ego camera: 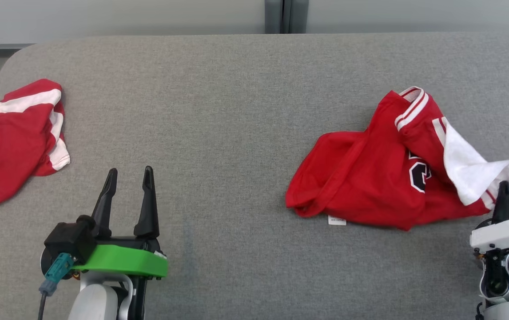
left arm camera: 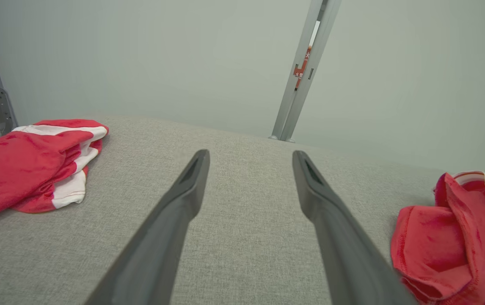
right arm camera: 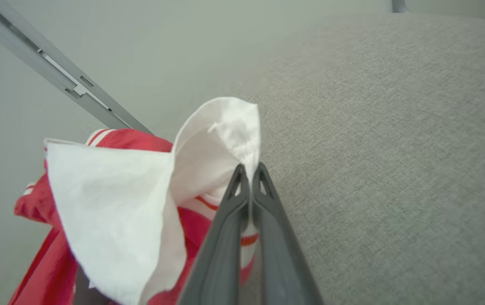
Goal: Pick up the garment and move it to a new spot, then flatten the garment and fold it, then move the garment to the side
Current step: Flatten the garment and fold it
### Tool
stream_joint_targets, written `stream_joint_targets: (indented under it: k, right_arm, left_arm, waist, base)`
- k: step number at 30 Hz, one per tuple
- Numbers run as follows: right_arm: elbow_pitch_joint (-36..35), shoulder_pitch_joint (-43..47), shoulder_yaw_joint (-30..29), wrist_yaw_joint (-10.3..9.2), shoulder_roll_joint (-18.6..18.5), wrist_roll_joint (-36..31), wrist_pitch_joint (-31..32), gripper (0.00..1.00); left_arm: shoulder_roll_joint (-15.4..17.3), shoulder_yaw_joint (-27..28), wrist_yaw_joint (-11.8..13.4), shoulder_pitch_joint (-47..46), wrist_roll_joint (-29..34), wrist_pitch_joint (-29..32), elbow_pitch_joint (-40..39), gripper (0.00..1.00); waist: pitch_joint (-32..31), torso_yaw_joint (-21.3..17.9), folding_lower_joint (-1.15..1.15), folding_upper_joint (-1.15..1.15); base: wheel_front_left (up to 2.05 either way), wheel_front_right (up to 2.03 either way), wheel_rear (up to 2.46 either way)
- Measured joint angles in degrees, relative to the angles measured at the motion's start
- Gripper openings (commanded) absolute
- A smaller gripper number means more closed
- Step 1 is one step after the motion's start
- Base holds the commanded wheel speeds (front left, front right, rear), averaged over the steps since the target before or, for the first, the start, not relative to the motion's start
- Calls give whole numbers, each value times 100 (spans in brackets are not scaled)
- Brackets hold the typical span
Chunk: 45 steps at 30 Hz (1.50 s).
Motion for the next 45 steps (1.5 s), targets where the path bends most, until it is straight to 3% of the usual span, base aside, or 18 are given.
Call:
stream_joint_targets:
  k: [1,3,6,13,17,24,37,41,45]
  right_arm:
    - [90,25,46,0,-2,-27,80,100]
    - [158,71,129,0,9,-101,110,100]
    - [-8,186,148,0,15,-899,15,100]
    - [-1447,613,667,1,-2,-2855,-439,100]
    - [-1862,895,1145,1,-144,-3546,-539,100]
    - [-2006,1281,1627,3,-198,-3604,-583,100]
    - [-1845,1407,1602,3,-148,-3286,-558,100]
    - [-1827,1367,1585,3,-122,-3252,-517,100]
    - [-1797,1301,1636,3,-102,-3253,-493,100]
  left_arm:
    - [0,-1,-1,0,7,0,11,100]
    - [0,3,-7,1,15,0,26,100]
    - [0,7,-11,7,32,0,55,100]
    - [1,71,-35,130,88,0,84,100]
    - [0,118,-45,207,132,0,99,100]
    - [0,214,-51,426,159,0,144,100]
    - [1,78,-53,587,292,0,290,100]
    - [4,-577,-59,330,347,1,669,100]
    - [-2,-1627,-71,-386,-20,679,1338,100]
  waist:
    - [-12,-27,0,0]
    - [-47,-62,0,0]
    - [-115,-103,0,0]
    - [-271,-194,0,0]
    - [-355,-254,0,0]
    - [-624,-384,0,0]
    - [-887,-604,0,0]
    - [-841,-628,0,0]
    - [-761,-661,0,0]
  base:
    - [0,0,0]
    - [0,0,0]
    - [0,0,0]
    - [0,0,0]
    - [0,0,0]
    - [0,0,0]
    - [0,0,0]
    - [0,0,0]
    - [0,0,0]
